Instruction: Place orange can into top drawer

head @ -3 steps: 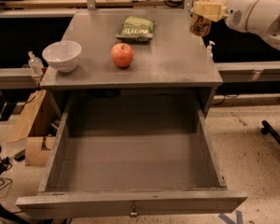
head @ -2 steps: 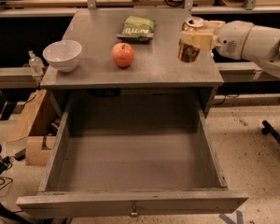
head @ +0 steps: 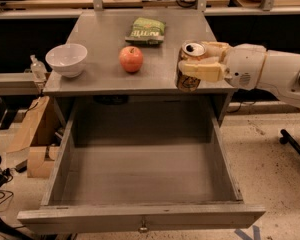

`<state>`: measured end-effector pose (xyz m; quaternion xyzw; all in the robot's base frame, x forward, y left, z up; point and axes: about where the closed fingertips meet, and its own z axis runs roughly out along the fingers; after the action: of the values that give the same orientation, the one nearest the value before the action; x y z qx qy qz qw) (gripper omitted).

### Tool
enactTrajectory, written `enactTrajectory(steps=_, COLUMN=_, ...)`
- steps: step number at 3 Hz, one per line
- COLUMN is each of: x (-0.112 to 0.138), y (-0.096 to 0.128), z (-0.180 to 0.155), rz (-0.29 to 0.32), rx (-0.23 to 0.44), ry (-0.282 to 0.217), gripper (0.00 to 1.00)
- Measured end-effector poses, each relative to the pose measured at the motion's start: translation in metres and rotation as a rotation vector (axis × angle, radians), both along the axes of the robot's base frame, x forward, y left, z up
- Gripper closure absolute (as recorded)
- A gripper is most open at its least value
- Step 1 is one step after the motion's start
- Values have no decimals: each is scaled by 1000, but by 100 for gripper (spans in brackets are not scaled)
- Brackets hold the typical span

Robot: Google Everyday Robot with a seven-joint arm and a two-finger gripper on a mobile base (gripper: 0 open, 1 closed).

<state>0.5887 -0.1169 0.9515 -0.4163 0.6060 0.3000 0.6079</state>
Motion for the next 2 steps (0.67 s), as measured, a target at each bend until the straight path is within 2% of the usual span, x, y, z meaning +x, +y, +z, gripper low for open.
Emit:
enactTrajectory(steps=1, x=-1, y=6, z=-6, rz=17, rx=-7, ry=10, gripper=100)
enactTrajectory(steps=2, x=-13, y=30, z=-43, rz=100, rx=-22, ry=62, gripper=100)
